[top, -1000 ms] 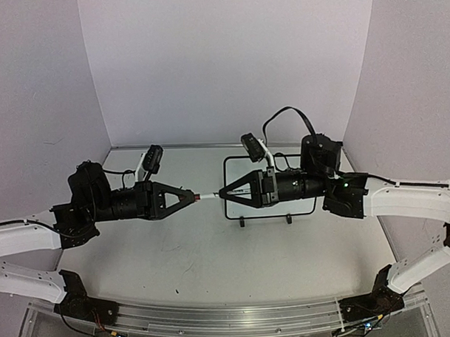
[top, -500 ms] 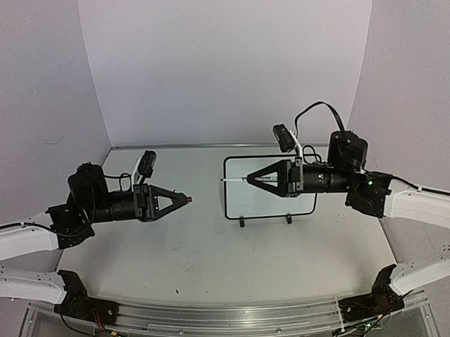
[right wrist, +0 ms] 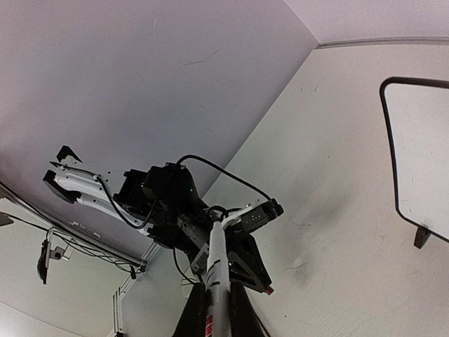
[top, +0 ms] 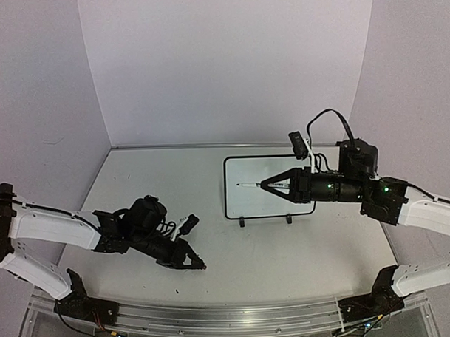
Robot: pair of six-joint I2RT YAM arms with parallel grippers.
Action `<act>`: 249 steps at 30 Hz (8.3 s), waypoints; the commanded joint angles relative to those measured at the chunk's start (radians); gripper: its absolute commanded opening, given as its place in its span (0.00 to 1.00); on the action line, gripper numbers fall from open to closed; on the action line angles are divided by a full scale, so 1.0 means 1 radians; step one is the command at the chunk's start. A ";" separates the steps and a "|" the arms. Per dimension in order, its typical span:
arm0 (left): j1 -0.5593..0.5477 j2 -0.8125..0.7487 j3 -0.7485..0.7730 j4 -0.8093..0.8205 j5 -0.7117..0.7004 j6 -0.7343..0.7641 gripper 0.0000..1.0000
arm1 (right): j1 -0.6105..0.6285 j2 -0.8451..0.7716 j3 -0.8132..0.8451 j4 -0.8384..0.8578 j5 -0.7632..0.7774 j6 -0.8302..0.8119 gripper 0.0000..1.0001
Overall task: Write a sentence on the whiteboard
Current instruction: Put down the pen cap at the corner of the board, then hold the whiteboard at the center of the board, then write a sentence on the whiteboard.
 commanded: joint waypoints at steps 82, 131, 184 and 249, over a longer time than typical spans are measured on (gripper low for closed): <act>0.327 0.631 1.094 -0.418 0.074 0.840 0.64 | -0.016 0.284 -0.095 0.442 0.365 -0.079 0.00; 0.326 0.690 1.046 -0.407 0.094 0.949 0.00 | -0.013 0.451 0.071 0.402 0.498 -0.192 0.00; 0.319 0.673 1.034 -0.410 0.079 0.969 0.00 | -0.003 0.444 0.030 0.417 0.728 -0.170 0.00; 0.317 0.671 1.040 -0.413 0.056 0.961 0.00 | 0.013 0.531 0.026 0.344 0.674 -0.144 0.00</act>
